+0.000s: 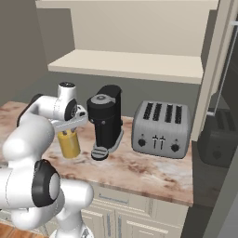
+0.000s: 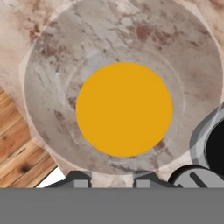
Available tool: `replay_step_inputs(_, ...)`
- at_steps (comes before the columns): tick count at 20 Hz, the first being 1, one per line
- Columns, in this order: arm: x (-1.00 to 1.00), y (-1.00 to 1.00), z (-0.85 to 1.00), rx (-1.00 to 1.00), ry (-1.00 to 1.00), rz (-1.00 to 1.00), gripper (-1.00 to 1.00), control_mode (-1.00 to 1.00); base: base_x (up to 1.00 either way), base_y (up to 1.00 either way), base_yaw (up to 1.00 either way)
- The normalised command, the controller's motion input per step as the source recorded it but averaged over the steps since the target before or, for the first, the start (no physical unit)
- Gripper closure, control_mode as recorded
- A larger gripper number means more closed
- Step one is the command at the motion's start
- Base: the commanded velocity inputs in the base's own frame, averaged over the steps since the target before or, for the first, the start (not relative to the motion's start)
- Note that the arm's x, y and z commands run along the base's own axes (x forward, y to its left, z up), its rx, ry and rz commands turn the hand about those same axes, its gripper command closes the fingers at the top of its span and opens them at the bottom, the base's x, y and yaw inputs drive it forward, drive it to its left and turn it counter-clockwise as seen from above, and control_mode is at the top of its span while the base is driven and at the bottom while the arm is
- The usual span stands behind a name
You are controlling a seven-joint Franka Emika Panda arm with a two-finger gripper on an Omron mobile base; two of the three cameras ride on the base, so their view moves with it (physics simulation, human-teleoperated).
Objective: There is a tray on the dining counter. Grab the cup, mug, and pitcher and place them on the tray. The pitcher may be placed next to the tray if it cannot fit the tray.
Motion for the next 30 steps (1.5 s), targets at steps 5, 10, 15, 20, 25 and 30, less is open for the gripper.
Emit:
replay_step_inputs(5,-0.24,-0.01,0.05,0.0,0.0,0.0,1.0,-1.0,0.0,0.0,0.0)
replay_step_inputs(10,-0.45,-0.07,0.13,0.0,-0.01,0.0,1.0,-1.0,0.0,0.0,0.0)
replay_step_inputs(15,-0.29,-0.14,0.17,0.01,-0.02,0.0,1.0,-1.0,0.0,0.0,0.0)
replay_step_inputs(20,-0.14,-0.23,0.26,0.03,0.0,-0.04,1.0,-1.0,0.0,0.0,0.0)
replay_step_inputs(25,-0.24,-0.32,0.35,0.03,0.0,-0.07,1.0,-1.0,0.0,0.0,0.0)
replay_step_inputs(30,-0.39,-0.37,0.36,0.02,0.0,-0.11,1.0,-1.0,0.0,0.0,0.0)
